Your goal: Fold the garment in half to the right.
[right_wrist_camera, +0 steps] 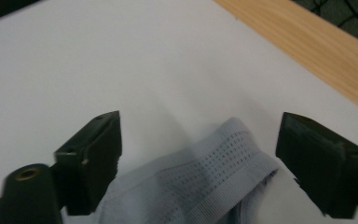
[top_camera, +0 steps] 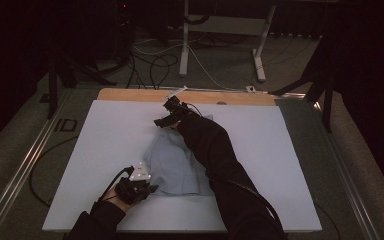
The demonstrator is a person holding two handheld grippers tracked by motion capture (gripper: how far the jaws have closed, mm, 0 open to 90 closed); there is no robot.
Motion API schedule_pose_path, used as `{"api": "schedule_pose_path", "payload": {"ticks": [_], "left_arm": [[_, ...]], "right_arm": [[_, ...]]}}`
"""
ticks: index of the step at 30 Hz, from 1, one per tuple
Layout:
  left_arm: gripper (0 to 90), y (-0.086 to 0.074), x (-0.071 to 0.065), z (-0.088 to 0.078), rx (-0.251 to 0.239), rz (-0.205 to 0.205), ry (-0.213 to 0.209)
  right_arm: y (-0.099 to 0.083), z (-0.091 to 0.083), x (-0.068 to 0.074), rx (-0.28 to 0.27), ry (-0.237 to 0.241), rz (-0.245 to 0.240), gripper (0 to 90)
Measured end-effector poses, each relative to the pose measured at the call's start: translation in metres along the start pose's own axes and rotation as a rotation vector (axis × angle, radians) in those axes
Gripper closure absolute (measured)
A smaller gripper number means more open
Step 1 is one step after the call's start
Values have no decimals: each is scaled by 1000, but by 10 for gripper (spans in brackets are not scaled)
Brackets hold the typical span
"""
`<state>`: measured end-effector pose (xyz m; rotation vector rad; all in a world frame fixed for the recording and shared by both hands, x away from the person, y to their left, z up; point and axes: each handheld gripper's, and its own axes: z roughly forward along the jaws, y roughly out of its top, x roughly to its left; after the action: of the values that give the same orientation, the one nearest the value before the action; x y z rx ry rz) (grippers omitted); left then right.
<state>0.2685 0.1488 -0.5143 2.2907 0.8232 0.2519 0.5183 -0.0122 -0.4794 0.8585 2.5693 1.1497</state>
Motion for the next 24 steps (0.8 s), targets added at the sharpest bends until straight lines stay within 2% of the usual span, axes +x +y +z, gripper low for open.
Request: {"api": "schedule_pose_path", "payload": {"ticks": [3, 6, 8, 13, 18, 20, 21, 24], "left_arm": [[870, -1, 0, 1, 1, -1, -1], [871, -1, 1, 0, 0, -4, -3], [871, -1, 1, 1, 3, -2, -2], [871, -1, 2, 1, -1, -4, -6], [871, -2, 2, 0, -2, -5, -7], [871, -2, 2, 0, -2, -3, -7], [871, -2, 2, 0, -1, -3, -9], [871, -2, 2, 0, -2, -2, -7]], "right_arm": [[0, 6, -1, 35, -35, 21, 227], [1, 14, -2, 74, -71, 33, 254], [1, 18, -2, 87, -91, 56, 289], [4, 29, -1, 122, -148, 69, 360], [8, 38, -1, 149, -191, 66, 423], [8, 40, -1, 153, -186, 71, 428], [9, 45, 0, 181, -197, 50, 463], [8, 50, 0, 197, -202, 38, 495]]}}
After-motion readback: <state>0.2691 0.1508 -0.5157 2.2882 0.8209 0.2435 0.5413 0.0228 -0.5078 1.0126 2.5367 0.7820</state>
